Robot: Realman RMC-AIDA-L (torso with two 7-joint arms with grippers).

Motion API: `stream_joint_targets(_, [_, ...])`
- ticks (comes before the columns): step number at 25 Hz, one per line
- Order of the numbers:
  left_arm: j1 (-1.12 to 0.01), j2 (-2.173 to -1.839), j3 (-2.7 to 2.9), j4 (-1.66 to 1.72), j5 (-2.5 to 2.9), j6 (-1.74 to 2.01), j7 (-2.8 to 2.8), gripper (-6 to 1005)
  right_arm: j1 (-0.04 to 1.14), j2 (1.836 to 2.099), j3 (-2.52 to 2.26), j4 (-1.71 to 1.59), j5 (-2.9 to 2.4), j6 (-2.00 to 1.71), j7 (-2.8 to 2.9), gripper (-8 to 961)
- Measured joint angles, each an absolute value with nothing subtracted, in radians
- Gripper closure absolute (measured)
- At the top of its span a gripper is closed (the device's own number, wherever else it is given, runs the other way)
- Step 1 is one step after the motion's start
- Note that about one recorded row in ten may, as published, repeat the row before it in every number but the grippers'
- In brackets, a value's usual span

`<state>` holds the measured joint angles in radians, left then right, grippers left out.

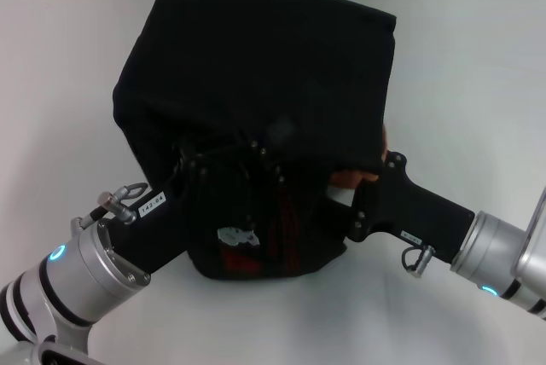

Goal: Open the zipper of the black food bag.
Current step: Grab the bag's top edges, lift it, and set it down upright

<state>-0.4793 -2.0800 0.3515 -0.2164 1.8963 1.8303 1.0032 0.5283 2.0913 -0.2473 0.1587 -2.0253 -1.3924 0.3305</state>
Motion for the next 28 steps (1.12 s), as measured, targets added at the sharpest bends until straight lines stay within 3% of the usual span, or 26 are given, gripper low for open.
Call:
stream_joint_targets(3, [-0.481, -2.080, 0.351, -0.219, 1.898, 1.825, 1.004, 911, 0.491, 2.089, -0.246, 0.166, -2.027, -1.452, 0.298, 129])
stream_joint_targets(10, [-0.483, -2.080, 0.346, -0.220, 1.899, 1.816, 1.004, 911, 0.215, 2.087, -0.182, 0.082, -2.006, -1.767, 0.207, 130])
stream_joint_targets(13, [-0.488, -2.080, 0.345, -0.220, 1.898, 1.807, 1.003, 911, 0.151, 2.087, -0.063, 0.072, -2.000, -1.864, 0.203, 130])
stream_joint_targets(22, [-0.494, -2.080, 0.344, -0.221, 1.897, 1.802, 1.003, 912, 0.132, 2.091, 0.183, 0.135, -2.000, -1.999, 0.215, 130])
stream_joint_targets(28, [-0.494, -2.080, 0.344, -0.221, 1.896, 1.801, 1.008, 912, 0.249, 2.092, 0.255, 0.168, -2.003, -1.800, 0.089, 130])
